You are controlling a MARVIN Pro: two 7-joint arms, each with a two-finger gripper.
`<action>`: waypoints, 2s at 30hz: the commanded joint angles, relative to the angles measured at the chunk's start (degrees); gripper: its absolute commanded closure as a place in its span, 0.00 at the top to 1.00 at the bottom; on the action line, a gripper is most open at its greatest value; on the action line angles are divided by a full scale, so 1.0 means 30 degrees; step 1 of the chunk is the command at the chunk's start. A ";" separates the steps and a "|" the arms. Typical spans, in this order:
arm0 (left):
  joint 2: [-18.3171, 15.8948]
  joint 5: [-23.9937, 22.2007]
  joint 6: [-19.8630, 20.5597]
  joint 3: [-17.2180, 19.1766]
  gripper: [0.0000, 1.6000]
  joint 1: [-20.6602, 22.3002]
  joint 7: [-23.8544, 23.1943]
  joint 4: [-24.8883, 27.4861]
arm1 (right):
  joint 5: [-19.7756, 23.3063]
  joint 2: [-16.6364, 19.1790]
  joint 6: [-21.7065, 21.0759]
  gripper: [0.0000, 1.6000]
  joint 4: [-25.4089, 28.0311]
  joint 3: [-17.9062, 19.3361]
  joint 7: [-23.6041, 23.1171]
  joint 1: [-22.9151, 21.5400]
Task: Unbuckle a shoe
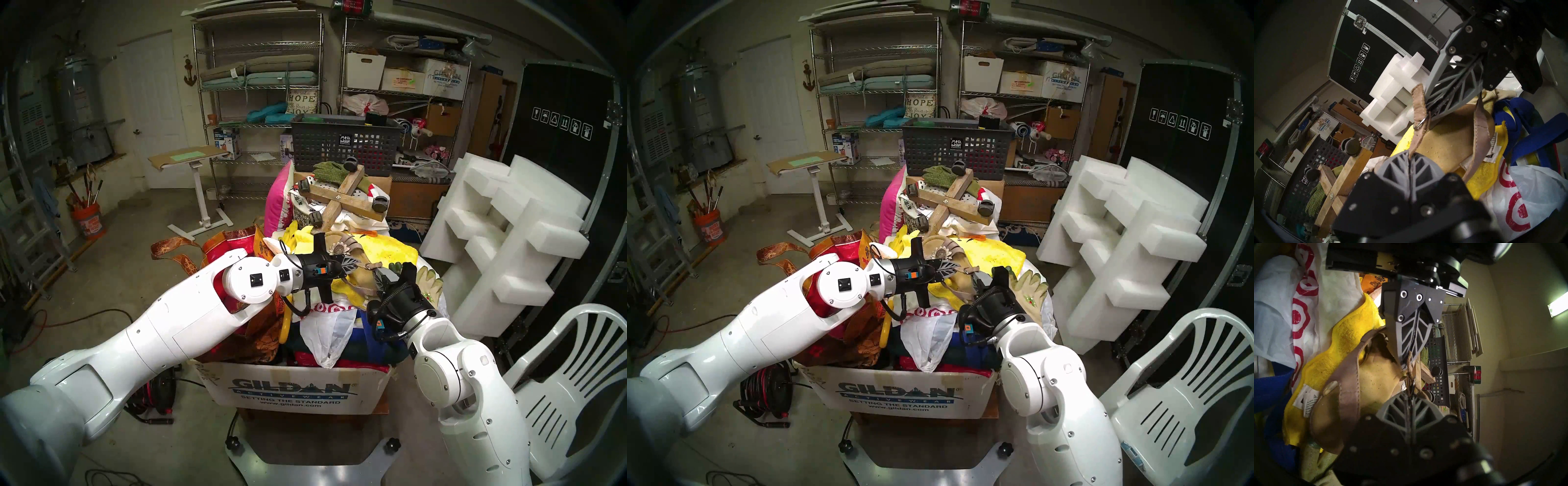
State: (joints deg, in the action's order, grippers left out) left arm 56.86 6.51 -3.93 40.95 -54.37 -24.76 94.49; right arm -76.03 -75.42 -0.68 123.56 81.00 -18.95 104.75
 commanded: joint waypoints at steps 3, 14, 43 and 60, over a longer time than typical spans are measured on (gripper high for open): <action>-0.0080 -0.0039 -0.0055 0.0329 0.00 0.0132 0.0245 0.0113 | 0.1305 0.0102 0.0760 0.00 0.0660 0.0419 -0.0196 -0.0240; -0.0303 0.0015 -0.0230 0.0383 0.00 0.0054 0.0288 -0.0082 | 0.3602 0.0092 0.1771 0.00 0.0124 0.1021 -0.0702 -0.0768; -0.0315 -0.0117 -0.0536 0.0277 0.00 0.0070 0.0355 -0.0216 | -0.3330 -0.2896 -0.4008 0.00 -0.0271 -0.2472 0.0163 -0.1508; -0.0148 -0.0061 -0.0395 0.0166 0.00 0.0153 0.0371 -0.0039 | -0.4083 -0.2751 -0.5712 0.00 0.0147 -0.4310 -0.0676 -0.1279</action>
State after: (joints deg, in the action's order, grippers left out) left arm 55.98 6.10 -5.49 40.98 -54.73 -23.99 93.33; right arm -88.00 -83.57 -17.95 121.26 70.01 -20.06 100.86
